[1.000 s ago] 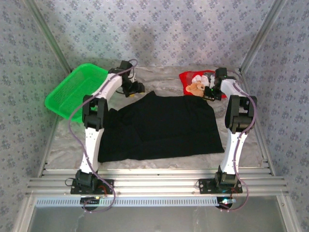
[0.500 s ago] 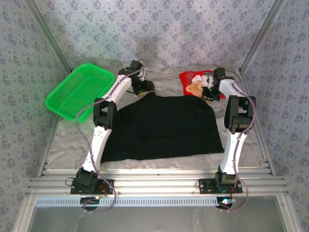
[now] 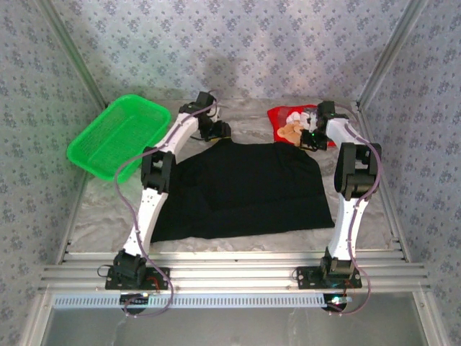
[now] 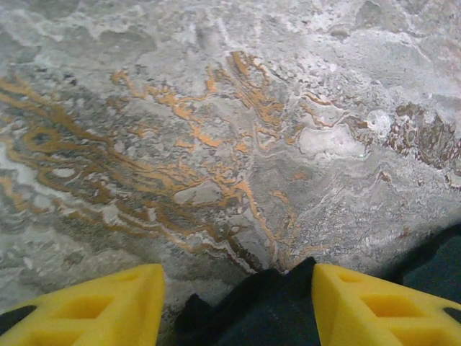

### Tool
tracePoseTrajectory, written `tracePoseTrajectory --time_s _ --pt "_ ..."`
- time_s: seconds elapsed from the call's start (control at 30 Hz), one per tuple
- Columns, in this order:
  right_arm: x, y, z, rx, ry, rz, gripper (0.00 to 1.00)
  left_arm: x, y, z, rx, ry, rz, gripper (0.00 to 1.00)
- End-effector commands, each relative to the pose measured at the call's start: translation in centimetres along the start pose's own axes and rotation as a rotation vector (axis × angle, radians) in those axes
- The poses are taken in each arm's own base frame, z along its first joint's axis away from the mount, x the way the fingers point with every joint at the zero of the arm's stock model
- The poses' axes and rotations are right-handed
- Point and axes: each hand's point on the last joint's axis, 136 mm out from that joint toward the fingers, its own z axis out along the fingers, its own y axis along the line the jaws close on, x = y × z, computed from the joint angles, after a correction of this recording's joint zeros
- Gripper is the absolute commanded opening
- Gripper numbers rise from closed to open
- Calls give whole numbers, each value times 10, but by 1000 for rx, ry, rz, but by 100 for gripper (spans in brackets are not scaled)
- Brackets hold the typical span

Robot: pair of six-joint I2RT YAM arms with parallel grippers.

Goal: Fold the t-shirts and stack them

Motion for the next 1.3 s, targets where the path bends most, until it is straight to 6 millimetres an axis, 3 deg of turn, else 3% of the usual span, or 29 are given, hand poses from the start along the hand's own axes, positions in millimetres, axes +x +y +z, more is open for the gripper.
tracePoseTrajectory --time_s 0.0,0.17,0.5,0.7,0.9,1.27 --pt "8 6 -9 -18 21 3 9 2 -17 7 64 9 35 51" --pt "11 5 -8 -15 31 6 9 5 -23 8 105 24 46 42" --pt "12 1 -7 -4 38 21 5 -9 -28 -12 139 -16 61 0" --pt "12 -2 -8 11 37 30 0 -39 -12 -58 69 -117 69 0" --pt "15 -14 -7 48 39 69 0 -53 -7 -101 3 -182 143 0" --pt "14 -29 -9 112 28 114 0 -67 26 -144 -105 -250 126 0"
